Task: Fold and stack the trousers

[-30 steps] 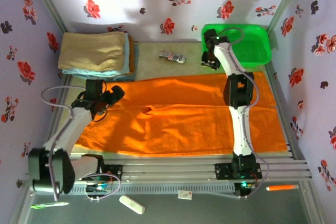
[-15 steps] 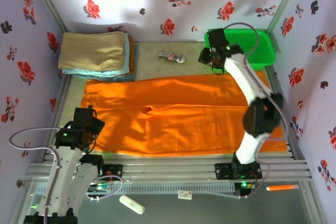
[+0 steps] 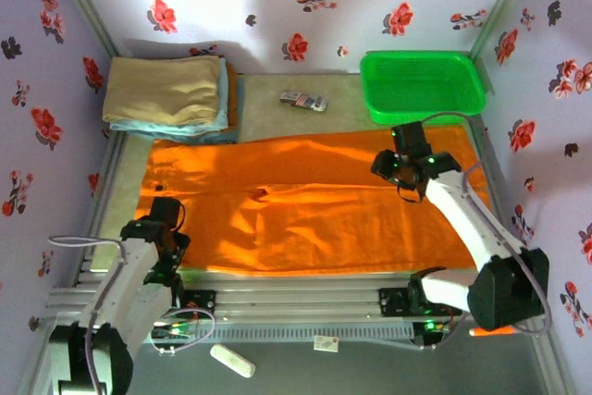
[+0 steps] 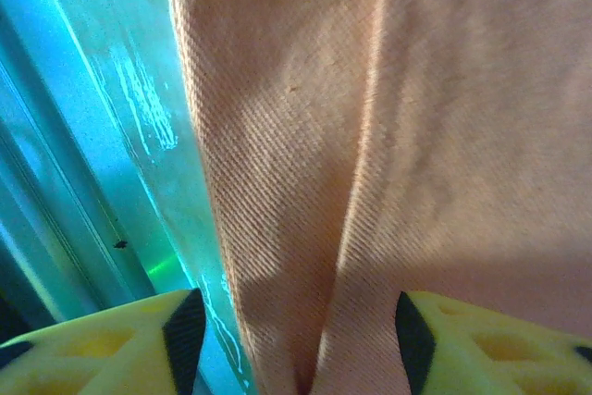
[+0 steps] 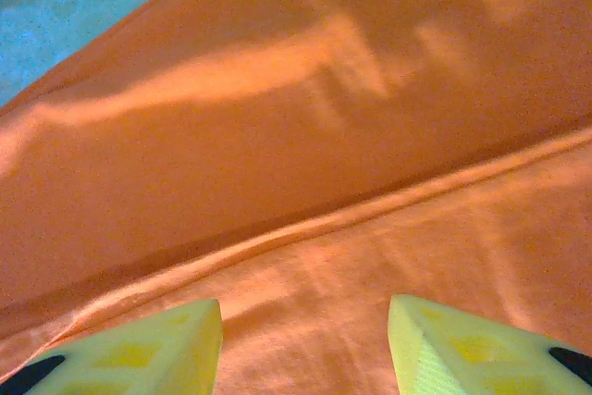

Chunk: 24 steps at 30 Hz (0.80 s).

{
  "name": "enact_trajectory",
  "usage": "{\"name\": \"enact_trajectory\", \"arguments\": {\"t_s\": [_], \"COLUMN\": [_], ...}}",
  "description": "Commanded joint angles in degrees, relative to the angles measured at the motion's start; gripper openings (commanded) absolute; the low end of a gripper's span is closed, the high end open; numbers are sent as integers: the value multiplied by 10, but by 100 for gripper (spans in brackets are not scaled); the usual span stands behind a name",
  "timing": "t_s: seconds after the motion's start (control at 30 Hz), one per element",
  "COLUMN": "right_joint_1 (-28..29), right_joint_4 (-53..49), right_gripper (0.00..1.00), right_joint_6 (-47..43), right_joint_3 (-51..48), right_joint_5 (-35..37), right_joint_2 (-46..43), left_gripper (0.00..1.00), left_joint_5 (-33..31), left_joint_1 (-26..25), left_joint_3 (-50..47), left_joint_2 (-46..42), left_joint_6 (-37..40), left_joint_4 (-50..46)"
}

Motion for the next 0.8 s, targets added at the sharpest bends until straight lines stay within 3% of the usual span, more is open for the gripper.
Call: {"name": "enact_trajectory", "arguments": {"t_s": [0.0, 0.07, 0.2, 0.4, 0.57, 0.77], "right_joint_1": [-19, -27, -42, -86, -106, -109], "right_joint_4": [-33, -57, -103, -217, -245, -277], "right_gripper": [51, 51, 52, 57, 55, 53], "right_joint_6": [-7, -10, -9, 49, 116, 180], "right_joint_3": [-11, -12, -18, -30, -126, -216], "right_joint_5": [13, 12, 1, 30, 23, 14], "right_joint_2": [-46, -64, -104, -169, -234, -240], "left_gripper": [42, 24, 1, 0, 0, 0], "left_joint_5": [11, 9, 10, 26, 26, 24], "left_joint_1": [1, 2, 2, 1, 1, 1], "left_joint_3": [-16, -21, -31, -19, -4, 12], "left_joint_2": [18, 26, 25, 3, -35, -48], "left_joint_6": [-3, 3, 11, 29, 38, 43], "left_joint_4": [53, 70, 100, 110, 111, 126]}}
